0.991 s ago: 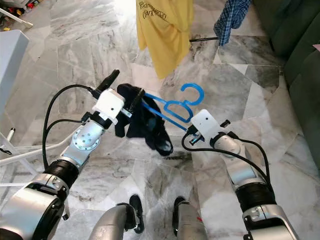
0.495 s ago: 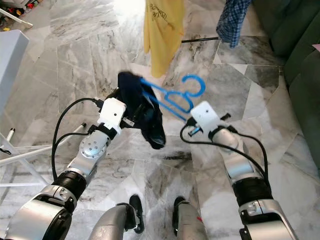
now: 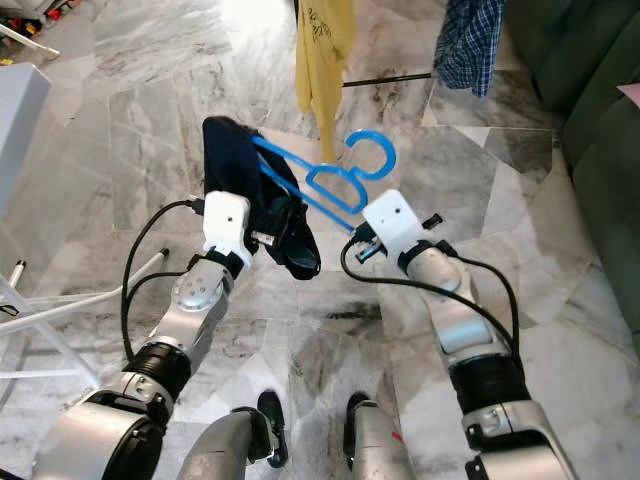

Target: Hang hanger

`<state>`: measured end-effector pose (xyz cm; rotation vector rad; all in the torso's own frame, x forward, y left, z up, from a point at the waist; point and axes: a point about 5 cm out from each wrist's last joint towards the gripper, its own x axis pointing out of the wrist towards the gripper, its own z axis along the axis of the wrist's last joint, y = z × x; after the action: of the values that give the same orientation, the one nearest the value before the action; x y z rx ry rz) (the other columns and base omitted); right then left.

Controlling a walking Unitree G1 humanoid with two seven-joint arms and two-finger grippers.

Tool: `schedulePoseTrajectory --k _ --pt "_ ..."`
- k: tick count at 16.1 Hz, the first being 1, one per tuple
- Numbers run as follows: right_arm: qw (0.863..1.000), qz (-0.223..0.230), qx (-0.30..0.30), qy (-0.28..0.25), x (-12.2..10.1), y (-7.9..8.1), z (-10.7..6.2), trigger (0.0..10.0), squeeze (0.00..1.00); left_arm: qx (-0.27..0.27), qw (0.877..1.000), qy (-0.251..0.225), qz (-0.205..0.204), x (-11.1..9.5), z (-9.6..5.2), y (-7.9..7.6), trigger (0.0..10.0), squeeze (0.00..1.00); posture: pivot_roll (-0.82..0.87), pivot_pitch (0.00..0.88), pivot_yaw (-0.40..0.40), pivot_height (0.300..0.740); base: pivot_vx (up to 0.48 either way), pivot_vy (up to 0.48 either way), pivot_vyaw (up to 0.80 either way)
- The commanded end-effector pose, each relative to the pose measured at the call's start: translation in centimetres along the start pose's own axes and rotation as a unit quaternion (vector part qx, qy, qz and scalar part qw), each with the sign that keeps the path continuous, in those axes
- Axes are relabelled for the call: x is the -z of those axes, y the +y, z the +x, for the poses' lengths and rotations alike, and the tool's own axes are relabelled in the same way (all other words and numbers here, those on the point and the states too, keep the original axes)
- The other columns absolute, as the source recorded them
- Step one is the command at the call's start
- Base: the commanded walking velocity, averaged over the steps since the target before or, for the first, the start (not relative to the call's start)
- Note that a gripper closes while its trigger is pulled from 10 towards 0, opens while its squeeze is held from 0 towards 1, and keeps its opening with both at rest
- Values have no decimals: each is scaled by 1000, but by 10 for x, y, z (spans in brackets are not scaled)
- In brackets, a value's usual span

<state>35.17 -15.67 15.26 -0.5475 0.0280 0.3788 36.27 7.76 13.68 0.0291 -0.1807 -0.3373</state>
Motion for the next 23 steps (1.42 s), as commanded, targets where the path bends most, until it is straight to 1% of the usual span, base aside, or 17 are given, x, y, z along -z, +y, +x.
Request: schedulePoseTrajectory --k 1,3,5,6,7,8,12,16,17,19,23 --pt "1000 11 -4 -14 -5 6 -1 0 0 -9 1000 5 -14 0 0 3 10000 0 -150 289 99 740 0 0 0" --pt "1000 17 -10 -16 -7 11 -1 0 0 -22 1000 7 -9 0 1 5 10000 0 -150 289 99 740 0 0 0" --pt "999 21 -17 -21 -12 16 0 0 0 -39 999 22 -2 3 1 9 10000 0 -150 289 99 740 0 0 0" --pt "999 23 -20 -23 -14 18 0 0 0 -47 998 34 9 6 0 12 4510 0 -150 289 99 740 0 0 0" --pt "999 26 -23 -27 -16 19 0 0 0 -59 997 43 8 8 -1 14 863 0 -150 289 99 740 0 0 0" --pt "999 28 -27 -29 -18 20 -1 0 0 -62 997 43 6 8 -1 15 0 0 -159 290 100 740 0 0 0" --pt "999 28 -29 -33 -21 19 -3 0 0 -69 996 49 20 9 -1 20 0 0 -164 291 101 740 0 0 0" --pt "998 28 -32 -40 -28 19 -4 0 0 -95 993 61 45 12 -3 32 0 0 -164 290 103 740 0 0 0" --pt "998 28 -35 -41 -29 20 -4 0 0 -107 991 63 53 11 -4 37 0 0 -164 289 103 740 0 0 0" --pt "998 30 -40 -43 -31 23 -6 0 0 -119 989 66 58 10 -3 43 0 0 -166 287 105 740 0 0 0" --pt "998 31 -43 -42 -31 24 -7 0 0 -128 988 67 59 9 -2 45 0 0 -173 285 103 740 0 0 0"
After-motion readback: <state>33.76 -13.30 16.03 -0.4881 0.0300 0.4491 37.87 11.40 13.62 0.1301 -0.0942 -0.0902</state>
